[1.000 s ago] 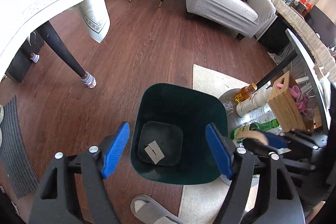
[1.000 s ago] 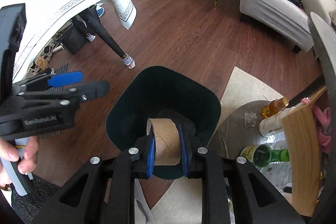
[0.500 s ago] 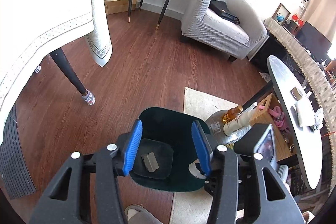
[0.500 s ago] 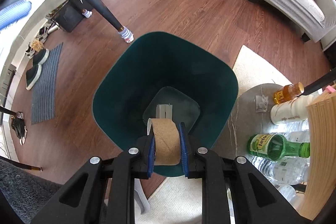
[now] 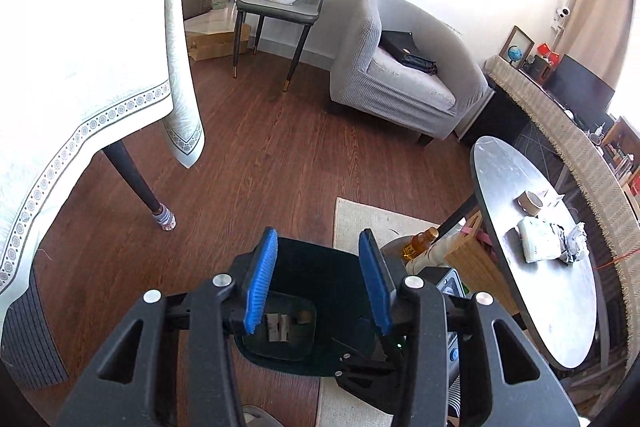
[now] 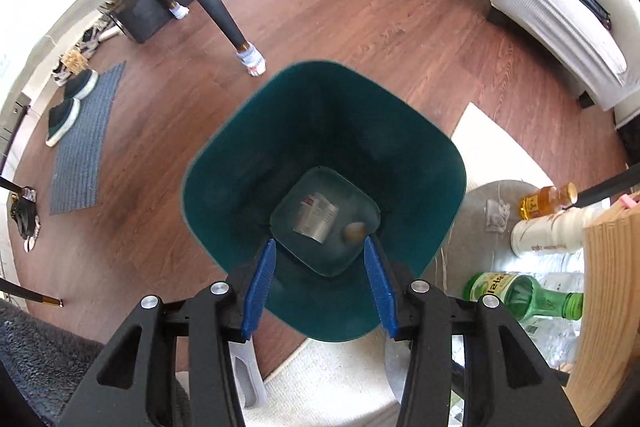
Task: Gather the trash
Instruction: 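Move both open tools back over the table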
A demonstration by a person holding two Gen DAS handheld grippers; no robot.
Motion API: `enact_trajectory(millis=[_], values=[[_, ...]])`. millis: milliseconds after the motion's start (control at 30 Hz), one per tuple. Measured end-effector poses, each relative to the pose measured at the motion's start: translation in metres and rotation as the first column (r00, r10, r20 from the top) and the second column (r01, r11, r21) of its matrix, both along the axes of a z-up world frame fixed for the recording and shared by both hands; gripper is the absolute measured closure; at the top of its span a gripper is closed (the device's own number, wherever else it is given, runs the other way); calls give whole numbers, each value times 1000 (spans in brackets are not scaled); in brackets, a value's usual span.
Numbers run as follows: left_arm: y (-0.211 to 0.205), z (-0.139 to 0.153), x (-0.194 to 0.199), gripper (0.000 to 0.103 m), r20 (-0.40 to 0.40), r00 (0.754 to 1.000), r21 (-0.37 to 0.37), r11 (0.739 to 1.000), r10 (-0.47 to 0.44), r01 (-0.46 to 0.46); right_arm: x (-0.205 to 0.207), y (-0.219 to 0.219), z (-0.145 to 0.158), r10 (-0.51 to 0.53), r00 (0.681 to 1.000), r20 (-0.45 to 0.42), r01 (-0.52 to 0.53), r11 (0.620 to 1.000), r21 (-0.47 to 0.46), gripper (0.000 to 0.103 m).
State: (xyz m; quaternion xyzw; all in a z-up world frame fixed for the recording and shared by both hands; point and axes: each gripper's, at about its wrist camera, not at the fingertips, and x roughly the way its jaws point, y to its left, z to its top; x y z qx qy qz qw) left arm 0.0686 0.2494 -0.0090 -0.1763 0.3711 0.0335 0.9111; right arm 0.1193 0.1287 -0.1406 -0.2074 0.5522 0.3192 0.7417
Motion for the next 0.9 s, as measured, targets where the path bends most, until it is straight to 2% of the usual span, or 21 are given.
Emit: enact_trajectory(millis=[300, 467, 667, 800, 900], values=[[6, 24, -6, 58, 40, 998, 40, 998, 42, -44, -20, -1, 63, 71, 993, 91, -82, 989, 126, 56], [8, 42, -13, 56, 86, 994, 32, 997, 68, -71, -31, -18, 107, 88, 979, 184, -122, 975, 185, 56], [-10, 59, -14, 48, 143, 988, 6, 999, 51, -53, -33, -60, 153, 24, 957, 289, -100, 963, 251, 56], [-35, 67, -9, 40, 187, 982, -4, 1000, -4, 4, -32, -95, 175, -39, 942, 333, -61, 957, 284, 56], [-57, 67, -2, 37, 187, 982, 0, 999, -39, 40, -29, -122, 187, -92, 928, 361, -22, 954, 300, 56]])
